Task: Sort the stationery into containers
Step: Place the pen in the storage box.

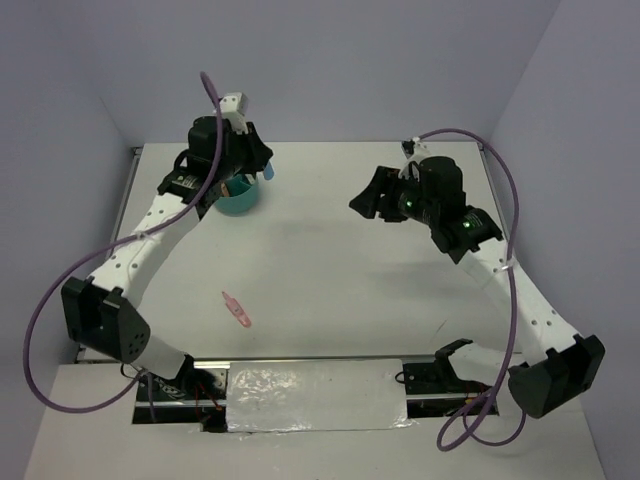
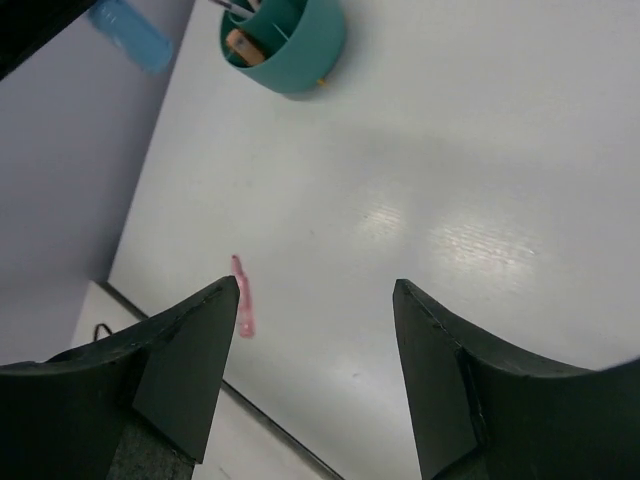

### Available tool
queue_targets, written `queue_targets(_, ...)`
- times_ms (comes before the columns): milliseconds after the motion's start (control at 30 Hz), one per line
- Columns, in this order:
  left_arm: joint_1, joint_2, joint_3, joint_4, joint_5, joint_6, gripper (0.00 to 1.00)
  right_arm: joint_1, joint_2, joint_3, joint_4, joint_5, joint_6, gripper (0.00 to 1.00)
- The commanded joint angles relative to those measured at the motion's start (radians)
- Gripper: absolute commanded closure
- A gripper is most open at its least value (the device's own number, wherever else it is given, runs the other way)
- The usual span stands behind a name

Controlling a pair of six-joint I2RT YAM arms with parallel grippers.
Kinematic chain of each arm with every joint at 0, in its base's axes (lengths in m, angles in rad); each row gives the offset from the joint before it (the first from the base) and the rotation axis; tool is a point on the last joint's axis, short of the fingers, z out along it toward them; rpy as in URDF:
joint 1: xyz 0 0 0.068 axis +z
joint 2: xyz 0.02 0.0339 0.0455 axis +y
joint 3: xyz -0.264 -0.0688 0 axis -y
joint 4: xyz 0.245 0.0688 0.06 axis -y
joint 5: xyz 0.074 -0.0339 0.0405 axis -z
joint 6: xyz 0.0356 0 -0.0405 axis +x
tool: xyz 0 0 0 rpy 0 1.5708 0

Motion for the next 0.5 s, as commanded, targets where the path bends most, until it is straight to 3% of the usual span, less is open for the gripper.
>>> queue_targets(0, 0.020, 0.088, 0.036, -0.012, -0.263, 0.235, 1.00, 0.007, -0.094, -0.039, -0.116, 0.105, -0.104, 0.29)
queue_targets(100, 0.049, 0.178, 0.038, 0.059, -0.271, 0.365, 1.00, 0.005, -0.162, -0.082, -0.132, 0.070, -0.114, 0.29)
queue_targets(233, 0.098, 0.223, 0.012, 0.149, -0.151, 0.450, 1.00, 0.008, -0.214, -0.108, -0.171, -0.002, -0.124, 0.29)
queue_targets(467, 0.150, 0.254, -0.051, 0.160, -0.042, 0.611, 1.00, 0.007, -0.251, -0.100, -0.241, -0.060, -0.161, 0.29)
